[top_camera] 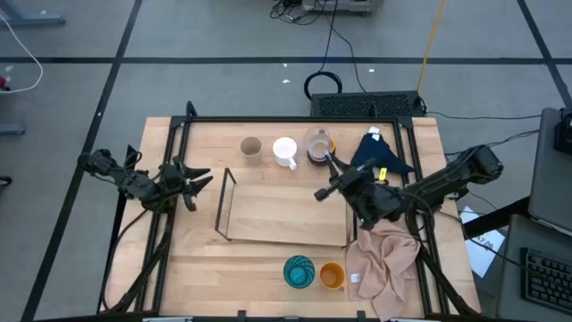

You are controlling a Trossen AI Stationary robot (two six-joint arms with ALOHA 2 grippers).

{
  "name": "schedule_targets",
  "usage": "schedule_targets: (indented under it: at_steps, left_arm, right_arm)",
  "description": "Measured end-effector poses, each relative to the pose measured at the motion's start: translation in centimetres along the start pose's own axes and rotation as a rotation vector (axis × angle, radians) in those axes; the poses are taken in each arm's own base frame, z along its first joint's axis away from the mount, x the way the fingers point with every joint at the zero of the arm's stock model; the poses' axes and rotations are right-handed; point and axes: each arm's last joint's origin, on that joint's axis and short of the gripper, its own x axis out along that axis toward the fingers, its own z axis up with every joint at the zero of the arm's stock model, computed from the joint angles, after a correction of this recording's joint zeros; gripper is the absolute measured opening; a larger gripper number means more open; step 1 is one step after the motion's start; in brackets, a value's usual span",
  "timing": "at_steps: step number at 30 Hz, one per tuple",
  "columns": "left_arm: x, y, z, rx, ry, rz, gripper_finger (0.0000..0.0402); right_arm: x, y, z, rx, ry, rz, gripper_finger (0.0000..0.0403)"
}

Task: Stack small to large cups/mugs on shelf
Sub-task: Put the transparent mug on the shelf

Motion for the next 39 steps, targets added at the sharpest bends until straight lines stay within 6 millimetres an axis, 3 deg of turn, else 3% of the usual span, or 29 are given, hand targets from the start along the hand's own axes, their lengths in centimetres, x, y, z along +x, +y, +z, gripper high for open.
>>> schedule_targets:
  at_steps: [5, 11, 23, 39]
  left_arm:
    - [0.0, 0.0, 0.0, 0.000, 0.000, 0.000, 0.0134]
    - [0.0, -0.1, -0.1, -0.014, 0.015, -0.029, 0.0134]
    - [0.0, -0.1, -0.7, -0.020, 0.069, -0.062, 0.0134]
    - [0.0, -0.1, -1.0, -0.032, 0.102, -0.102, 0.0134]
  right_arm:
    - [0.1, 2.9, 0.9, -0.016, 0.013, -0.022, 0.0009]
    - [0.2, 6.1, 0.2, -0.094, 0.072, -0.102, 0.0009]
    - [-2.6, 8.9, -2.9, 0.051, 0.078, -0.076, 0.0009]
    - [-2.2, 11.1, -7.0, 0.090, 0.078, -0.091, 0.0009]
